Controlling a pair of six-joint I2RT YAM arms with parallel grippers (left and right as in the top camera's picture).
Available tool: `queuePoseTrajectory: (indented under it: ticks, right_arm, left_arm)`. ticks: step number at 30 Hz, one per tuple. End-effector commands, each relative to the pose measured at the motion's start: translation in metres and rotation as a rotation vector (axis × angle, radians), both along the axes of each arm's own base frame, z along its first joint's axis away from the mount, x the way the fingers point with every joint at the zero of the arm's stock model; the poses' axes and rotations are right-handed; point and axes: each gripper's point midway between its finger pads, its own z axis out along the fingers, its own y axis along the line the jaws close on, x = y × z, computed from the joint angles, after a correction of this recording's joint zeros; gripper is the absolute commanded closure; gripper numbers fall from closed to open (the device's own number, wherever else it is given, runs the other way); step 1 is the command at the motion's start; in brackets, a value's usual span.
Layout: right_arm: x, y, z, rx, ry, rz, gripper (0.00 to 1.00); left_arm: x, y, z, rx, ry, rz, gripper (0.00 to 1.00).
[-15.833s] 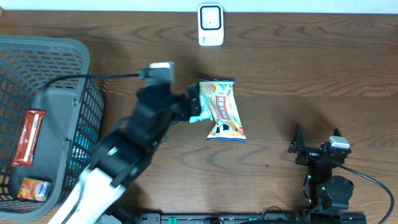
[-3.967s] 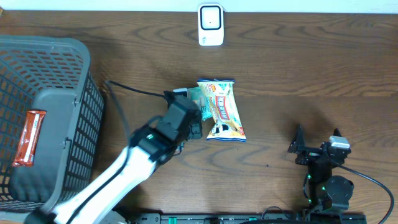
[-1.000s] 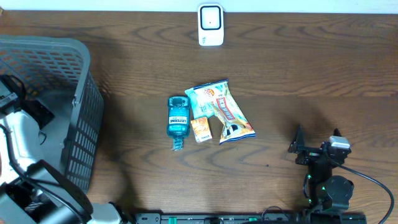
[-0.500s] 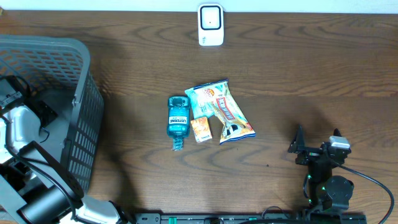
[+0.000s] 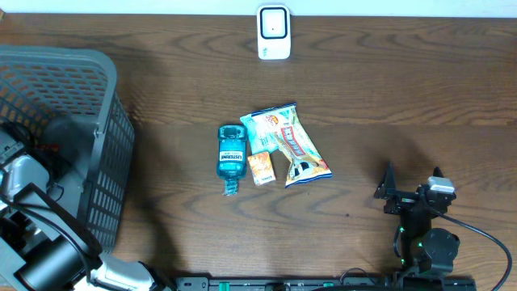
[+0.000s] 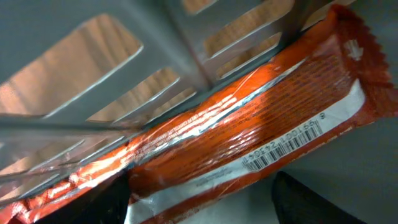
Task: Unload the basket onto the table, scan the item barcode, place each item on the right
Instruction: 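Reach the left gripper into the basket and grasp the red snack bar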
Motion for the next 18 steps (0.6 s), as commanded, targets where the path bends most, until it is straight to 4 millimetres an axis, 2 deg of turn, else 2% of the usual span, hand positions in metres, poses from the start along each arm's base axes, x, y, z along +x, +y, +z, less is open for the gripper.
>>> queuePoseTrajectory:
  ticks: [1, 5, 6, 9, 10, 14, 17, 18]
  right_arm:
    - [0.0, 0.001, 0.0, 0.011, -0.001, 0.001, 0.01]
    - [0.0, 0.001, 0.0, 0.012, -0.001, 0.001, 0.01]
    - [0.0, 0.001, 0.0, 0.011, -0.001, 0.001, 0.01]
    - [0.0, 0.001, 0.0, 0.012, -0.001, 0.001, 0.01]
    - [0.0, 0.001, 0.0, 0.012, -0.001, 0.001, 0.01]
    - [0.0, 0.001, 0.0, 0.011, -0.001, 0.001, 0.01]
    - [0.0, 0.001, 0.0, 0.011, -0.001, 0.001, 0.01]
    - [0.0, 0.001, 0.0, 0.012, -0.001, 0.001, 0.01]
  left_arm:
    - [-0.015, -0.025, -0.034, -0.109, 0.025, -0.02, 0.31]
    - [-0.019, -0.039, -0.044, -0.163, 0.019, -0.035, 0.58]
    - [-0.016, -0.045, -0.047, -0.191, 0.002, -0.046, 0.67]
    - [-0.008, -0.057, -0.048, -0.255, -0.05, -0.064, 0.81]
    - [-0.006, -0.06, -0.048, -0.271, -0.065, -0.054, 0.91]
    - [0.0, -0.065, -0.044, -0.282, -0.089, -0.023, 0.93]
    - [0.007, -0.067, -0.029, -0.254, -0.117, -0.045, 0.93]
    - [0.011, -0.066, -0.018, -0.235, -0.139, -0.054, 0.93]
